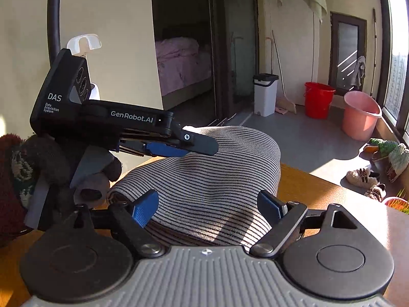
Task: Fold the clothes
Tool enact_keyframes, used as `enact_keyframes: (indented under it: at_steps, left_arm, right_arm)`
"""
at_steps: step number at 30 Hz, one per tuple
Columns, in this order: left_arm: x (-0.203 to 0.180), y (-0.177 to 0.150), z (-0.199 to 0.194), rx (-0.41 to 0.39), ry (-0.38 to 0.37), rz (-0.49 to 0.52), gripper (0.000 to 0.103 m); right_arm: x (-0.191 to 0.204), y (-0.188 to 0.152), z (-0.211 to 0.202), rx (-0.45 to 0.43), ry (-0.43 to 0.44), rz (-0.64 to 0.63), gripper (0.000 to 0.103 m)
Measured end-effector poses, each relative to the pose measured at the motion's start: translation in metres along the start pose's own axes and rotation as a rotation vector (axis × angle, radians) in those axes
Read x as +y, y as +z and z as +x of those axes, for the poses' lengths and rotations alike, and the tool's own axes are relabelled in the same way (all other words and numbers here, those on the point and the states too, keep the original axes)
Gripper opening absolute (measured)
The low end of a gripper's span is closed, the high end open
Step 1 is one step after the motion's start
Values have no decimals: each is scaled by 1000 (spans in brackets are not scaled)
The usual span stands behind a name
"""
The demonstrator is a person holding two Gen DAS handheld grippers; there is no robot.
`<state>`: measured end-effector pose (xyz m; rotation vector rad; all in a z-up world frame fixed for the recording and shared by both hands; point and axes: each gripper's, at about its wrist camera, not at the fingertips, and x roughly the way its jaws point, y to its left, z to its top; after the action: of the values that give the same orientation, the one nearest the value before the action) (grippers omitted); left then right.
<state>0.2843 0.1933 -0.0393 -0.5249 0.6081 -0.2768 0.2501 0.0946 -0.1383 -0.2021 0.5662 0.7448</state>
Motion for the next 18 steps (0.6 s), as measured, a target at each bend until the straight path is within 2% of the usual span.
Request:
enact_keyframes:
  at_steps: [1, 2, 3, 4, 6, 12, 17, 18]
  left_arm:
    - [0, -1, -2, 1, 1, 0, 79]
    - [0, -2, -3, 2, 5, 2, 79]
    - [0, -3, -5, 2, 12, 5, 79]
    - [0, -3, -7, 3, 19, 9, 79]
    - [-2, -5, -12, 4, 36, 21, 79]
    - [2, -3, -22, -19, 94, 20, 79]
    - [11, 5, -25, -19, 93, 12, 80]
    - [12, 6, -23, -19, 92, 14, 80]
  right_arm:
    - [6, -6, 10, 29, -24, -43, 88]
    - [8, -13, 16, 20, -41, -71, 95]
    - [11, -19, 22, 8, -59, -99, 97]
    - [5, -19, 25, 13, -43, -54, 100]
    - [-9, -15, 27, 21, 4, 57, 101]
    - [-1, -7, 40, 15, 22, 48, 101]
    - [-3, 0, 38, 38, 72, 66, 101]
    - [-10, 5, 39, 37, 58, 87, 101]
